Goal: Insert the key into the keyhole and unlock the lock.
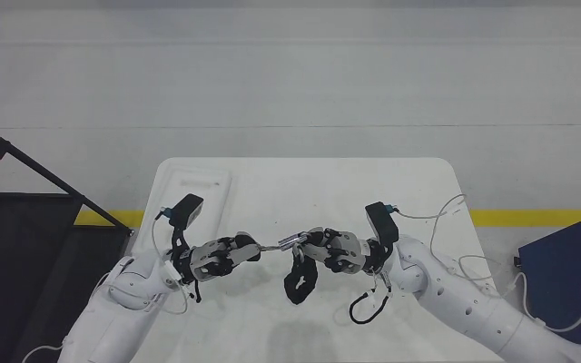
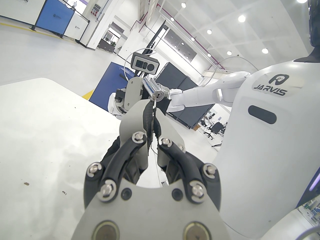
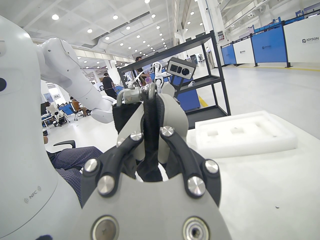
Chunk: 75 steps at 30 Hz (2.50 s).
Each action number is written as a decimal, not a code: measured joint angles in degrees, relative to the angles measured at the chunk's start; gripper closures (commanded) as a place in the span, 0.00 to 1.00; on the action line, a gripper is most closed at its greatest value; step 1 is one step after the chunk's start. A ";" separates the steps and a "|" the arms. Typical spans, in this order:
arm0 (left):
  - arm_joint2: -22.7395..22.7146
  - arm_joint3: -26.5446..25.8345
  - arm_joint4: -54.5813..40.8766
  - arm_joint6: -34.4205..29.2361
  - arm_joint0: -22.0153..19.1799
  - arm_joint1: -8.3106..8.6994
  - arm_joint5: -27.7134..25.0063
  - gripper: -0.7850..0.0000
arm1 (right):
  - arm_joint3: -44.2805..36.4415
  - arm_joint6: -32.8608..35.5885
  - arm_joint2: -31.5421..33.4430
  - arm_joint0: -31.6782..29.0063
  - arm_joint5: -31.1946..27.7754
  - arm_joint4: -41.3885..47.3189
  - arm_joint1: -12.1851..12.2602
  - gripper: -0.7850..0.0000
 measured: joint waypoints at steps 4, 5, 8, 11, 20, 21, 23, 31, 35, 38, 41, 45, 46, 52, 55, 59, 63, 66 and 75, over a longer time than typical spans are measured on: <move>-0.33 -0.07 -0.05 0.00 0.18 -0.12 0.00 1.00 | 0.00 0.00 0.00 0.00 0.00 0.00 0.00 1.00; -0.45 -0.08 0.06 0.00 0.24 -0.15 0.00 1.00 | 0.00 0.00 0.00 0.00 0.00 0.00 0.00 1.00; -0.84 -0.21 0.47 0.00 0.55 -0.25 0.00 1.00 | 0.00 0.00 0.00 0.00 0.00 0.00 0.00 1.00; -1.21 -0.49 0.81 0.00 0.84 -0.37 0.00 1.00 | 0.00 0.00 0.00 0.00 0.00 0.00 0.00 1.00; -1.93 -1.04 1.24 0.00 1.25 -0.74 0.00 1.00 | 0.00 0.00 0.00 0.00 0.00 0.00 0.00 1.00; -1.94 -0.99 1.42 0.00 1.23 -0.79 0.00 1.00 | 0.00 0.00 0.00 0.00 0.00 0.00 0.00 1.00; -1.93 -0.85 1.69 0.00 1.13 -0.86 0.00 1.00 | 0.00 0.00 0.00 0.00 0.00 0.00 0.00 1.00; -1.58 -0.38 2.80 0.00 0.51 -1.26 0.00 1.00 | 0.00 0.00 0.00 0.00 0.00 0.00 0.00 1.00; -1.29 -0.55 3.19 0.00 0.02 -1.46 0.00 1.00 | 0.00 0.00 0.00 0.00 0.00 0.00 0.00 1.00; -1.31 -1.02 3.97 0.25 0.02 -1.60 0.00 1.00 | 0.00 0.00 0.00 0.00 0.00 0.00 0.00 1.00; -1.60 -1.21 4.65 0.86 0.36 -1.72 0.00 1.00 | 0.00 0.00 0.00 0.00 0.00 0.00 0.00 1.00; -2.51 -1.49 6.01 2.12 1.19 -1.79 0.00 1.00 | 0.00 0.00 0.00 0.00 0.00 0.00 0.00 1.00; -2.86 -1.66 6.43 2.33 1.43 -1.77 0.00 1.00 | 0.00 0.00 0.00 0.00 0.00 0.00 0.00 1.00; -4.94 -3.24 9.62 3.35 3.56 -1.47 0.06 1.00 | 0.00 0.00 0.00 0.00 0.00 0.00 0.00 1.00; -5.13 -4.34 10.75 3.61 4.29 -1.31 0.91 1.00 | 0.00 0.00 0.00 0.00 0.00 0.00 0.00 1.00; -4.88 -5.52 11.66 4.08 4.60 -1.18 2.01 1.00 | 0.00 0.00 0.00 0.00 0.00 0.00 0.00 1.00; -5.01 -6.21 12.00 4.86 4.80 -1.03 2.30 1.00 | 0.00 0.00 0.00 0.00 0.00 0.00 0.00 1.00; -5.77 -6.69 12.94 5.80 5.18 -0.91 2.48 1.00 | 0.00 0.00 0.00 0.00 0.00 0.00 0.00 1.00; -6.89 -7.46 14.50 7.29 6.11 -0.57 3.15 1.00 | 0.00 0.00 0.00 0.00 0.00 0.00 0.00 1.00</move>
